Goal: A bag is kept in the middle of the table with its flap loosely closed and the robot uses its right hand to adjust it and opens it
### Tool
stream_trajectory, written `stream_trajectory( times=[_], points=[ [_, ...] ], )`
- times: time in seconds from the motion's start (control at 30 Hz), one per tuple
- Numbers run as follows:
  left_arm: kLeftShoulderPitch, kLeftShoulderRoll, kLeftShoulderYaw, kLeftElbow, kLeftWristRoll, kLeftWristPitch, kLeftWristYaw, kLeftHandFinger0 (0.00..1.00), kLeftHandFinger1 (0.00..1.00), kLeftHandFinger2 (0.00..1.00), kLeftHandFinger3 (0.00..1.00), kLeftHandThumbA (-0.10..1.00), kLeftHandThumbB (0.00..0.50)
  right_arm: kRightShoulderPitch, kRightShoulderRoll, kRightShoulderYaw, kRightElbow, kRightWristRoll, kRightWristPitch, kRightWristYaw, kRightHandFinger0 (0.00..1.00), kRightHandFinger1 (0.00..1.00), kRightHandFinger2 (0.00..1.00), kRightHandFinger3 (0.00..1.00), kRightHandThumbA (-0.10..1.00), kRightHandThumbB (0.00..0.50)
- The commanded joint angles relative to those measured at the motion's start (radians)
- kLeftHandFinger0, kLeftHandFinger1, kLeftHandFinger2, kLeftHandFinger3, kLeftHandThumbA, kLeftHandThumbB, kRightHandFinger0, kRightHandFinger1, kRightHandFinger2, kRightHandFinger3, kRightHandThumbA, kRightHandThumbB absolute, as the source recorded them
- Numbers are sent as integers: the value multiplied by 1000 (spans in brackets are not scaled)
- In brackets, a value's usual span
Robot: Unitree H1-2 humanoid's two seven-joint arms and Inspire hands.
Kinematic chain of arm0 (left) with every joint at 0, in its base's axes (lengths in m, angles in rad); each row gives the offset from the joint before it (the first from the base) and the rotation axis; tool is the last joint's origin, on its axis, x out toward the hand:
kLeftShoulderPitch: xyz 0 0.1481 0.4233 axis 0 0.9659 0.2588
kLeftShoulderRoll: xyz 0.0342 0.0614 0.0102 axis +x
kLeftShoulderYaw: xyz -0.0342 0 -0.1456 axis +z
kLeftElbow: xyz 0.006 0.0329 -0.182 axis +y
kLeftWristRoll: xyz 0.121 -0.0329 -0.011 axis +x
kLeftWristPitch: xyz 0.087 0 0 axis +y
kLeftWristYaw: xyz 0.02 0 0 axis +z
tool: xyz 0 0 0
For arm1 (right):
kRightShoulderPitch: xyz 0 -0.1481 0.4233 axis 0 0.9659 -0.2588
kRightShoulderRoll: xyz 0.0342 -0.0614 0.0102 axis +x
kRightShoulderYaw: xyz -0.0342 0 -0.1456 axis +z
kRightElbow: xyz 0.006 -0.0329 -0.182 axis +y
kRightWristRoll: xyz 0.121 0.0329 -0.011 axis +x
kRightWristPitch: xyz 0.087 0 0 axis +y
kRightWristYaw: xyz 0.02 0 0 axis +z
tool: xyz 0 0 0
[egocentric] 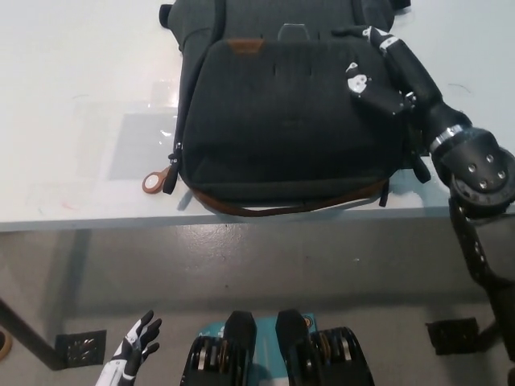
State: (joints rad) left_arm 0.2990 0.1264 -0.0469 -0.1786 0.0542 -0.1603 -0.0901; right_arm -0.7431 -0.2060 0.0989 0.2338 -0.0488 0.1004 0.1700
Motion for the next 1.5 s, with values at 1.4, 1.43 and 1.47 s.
stream_trajectory(
  times=[1.4, 1.43, 1.47],
  points=[
    [-104, 40, 2, -18, 5, 6, -16, 1000, 1000, 1000, 1000, 1000, 47, 723, -130, 242, -380, -322, -217, 28, 1000, 1000, 1000, 1000, 1000, 289],
    [-108, 40, 2, -17, 3, 6, -16, 1000, 1000, 1000, 1000, 1000, 48, 731, -131, 243, -364, -329, -231, 19, 1000, 1000, 1000, 1000, 1000, 281],
    [-113, 40, 1, -16, 4, 6, -16, 1000, 1000, 1000, 1000, 1000, 48, 741, -131, 241, -357, -332, -233, 15, 1000, 1000, 1000, 1000, 1000, 277]
  ],
)
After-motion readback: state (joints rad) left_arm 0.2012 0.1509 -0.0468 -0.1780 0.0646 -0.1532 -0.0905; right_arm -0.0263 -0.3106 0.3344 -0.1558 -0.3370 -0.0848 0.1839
